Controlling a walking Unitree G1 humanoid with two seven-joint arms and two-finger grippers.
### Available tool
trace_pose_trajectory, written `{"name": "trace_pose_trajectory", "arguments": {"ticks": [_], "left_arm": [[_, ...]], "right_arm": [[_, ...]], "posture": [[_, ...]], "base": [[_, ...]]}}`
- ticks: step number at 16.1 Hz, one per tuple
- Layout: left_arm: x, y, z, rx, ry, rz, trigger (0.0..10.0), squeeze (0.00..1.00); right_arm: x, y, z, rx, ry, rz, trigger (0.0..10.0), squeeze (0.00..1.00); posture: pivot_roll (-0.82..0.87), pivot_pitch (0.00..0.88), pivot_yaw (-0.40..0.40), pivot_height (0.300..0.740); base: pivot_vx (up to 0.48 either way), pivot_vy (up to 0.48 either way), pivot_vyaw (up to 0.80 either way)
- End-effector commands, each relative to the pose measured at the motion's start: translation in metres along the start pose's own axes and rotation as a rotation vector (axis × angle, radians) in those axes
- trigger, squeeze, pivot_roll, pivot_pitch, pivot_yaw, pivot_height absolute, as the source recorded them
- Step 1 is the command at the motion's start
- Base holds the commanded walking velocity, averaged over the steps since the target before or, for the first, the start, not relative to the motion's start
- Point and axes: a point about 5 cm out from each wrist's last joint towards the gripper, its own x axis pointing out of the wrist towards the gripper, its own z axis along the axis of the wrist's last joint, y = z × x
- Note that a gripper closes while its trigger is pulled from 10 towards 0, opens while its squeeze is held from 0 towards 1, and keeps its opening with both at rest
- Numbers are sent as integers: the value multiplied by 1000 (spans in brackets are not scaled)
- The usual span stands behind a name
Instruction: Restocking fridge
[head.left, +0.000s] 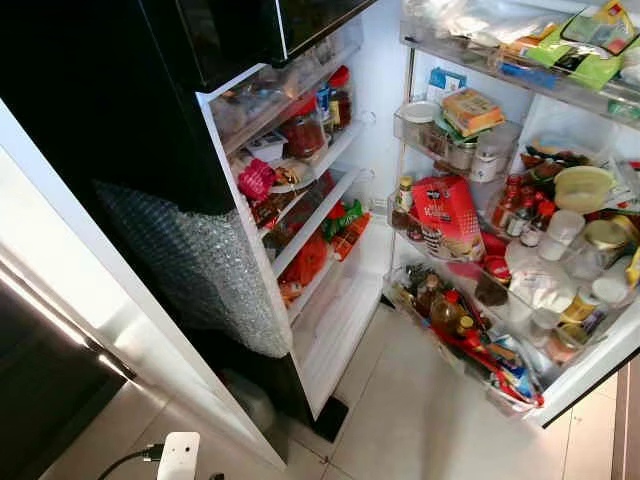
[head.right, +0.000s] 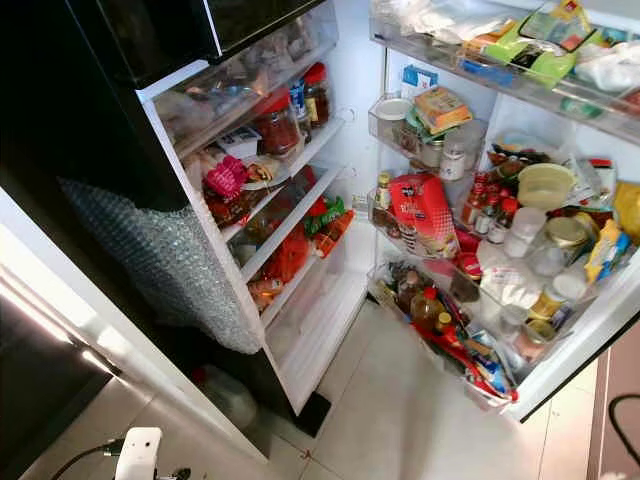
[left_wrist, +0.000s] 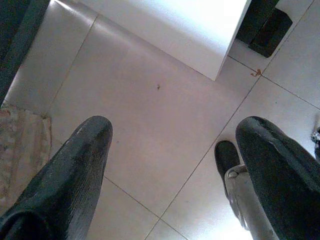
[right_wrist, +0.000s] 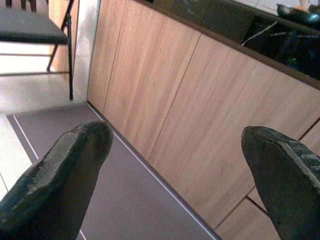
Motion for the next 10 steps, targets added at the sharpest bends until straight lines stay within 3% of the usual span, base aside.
{"name": "trace_pose_trajectory", "arguments": {"ticks": [1,4,10], "left_arm": [[-1,6,-4,36,13,14,10000,0],[-2,9,-7,47,16,12,10000,0],[-3,10,-9,59,18,8,10000,0]], "right_arm": [[3,1,11,14,-29,-20,10000,0],[8,7,31,61,-63,-24,10000,0],[3,22,49,80,-98,34,10000,0]], "posture": [[-132,8,107,740],[-129,0,111,740],[-125,0,109,740]], "base": [[0,0,0],[0,0,0],[0,0,0]]}}
